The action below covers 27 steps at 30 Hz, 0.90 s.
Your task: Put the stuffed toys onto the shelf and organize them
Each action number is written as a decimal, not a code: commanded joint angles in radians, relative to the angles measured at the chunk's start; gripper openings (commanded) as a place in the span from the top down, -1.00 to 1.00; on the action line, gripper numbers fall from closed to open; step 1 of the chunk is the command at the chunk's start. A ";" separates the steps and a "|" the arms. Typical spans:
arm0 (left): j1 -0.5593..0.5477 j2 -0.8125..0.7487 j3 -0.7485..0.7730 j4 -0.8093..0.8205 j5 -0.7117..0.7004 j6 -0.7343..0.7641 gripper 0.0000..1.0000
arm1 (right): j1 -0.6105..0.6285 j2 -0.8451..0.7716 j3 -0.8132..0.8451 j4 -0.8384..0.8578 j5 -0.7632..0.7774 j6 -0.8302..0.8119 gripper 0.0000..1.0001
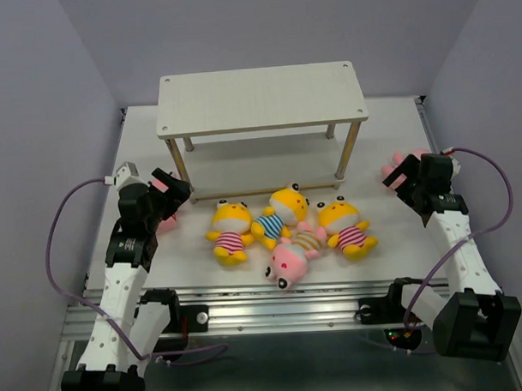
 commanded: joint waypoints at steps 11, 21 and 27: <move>-0.001 0.083 0.028 -0.095 0.215 0.076 -0.98 | 0.001 0.003 0.003 0.014 0.052 0.049 -1.00; -0.274 0.049 0.019 -0.340 0.044 -0.058 -0.98 | 0.001 0.006 -0.026 0.034 0.026 -0.009 -1.00; -0.369 0.025 -0.025 -0.440 0.060 -0.134 -0.98 | 0.001 0.003 -0.028 0.034 0.007 -0.020 -1.00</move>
